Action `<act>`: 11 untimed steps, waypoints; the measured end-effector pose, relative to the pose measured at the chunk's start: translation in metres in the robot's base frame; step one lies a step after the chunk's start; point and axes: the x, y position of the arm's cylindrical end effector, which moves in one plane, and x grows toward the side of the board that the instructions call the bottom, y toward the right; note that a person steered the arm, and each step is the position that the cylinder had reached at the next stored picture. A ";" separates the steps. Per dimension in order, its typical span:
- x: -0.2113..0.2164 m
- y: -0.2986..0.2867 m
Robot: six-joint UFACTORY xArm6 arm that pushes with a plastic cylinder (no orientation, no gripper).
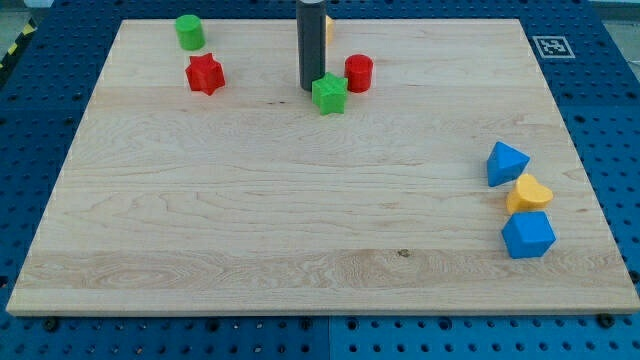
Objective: Move the red circle to the right of the green star
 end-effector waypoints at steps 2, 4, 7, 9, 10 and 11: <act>-0.062 -0.009; -0.060 0.014; -0.055 0.050; -0.024 0.059; -0.008 0.064; -0.027 0.058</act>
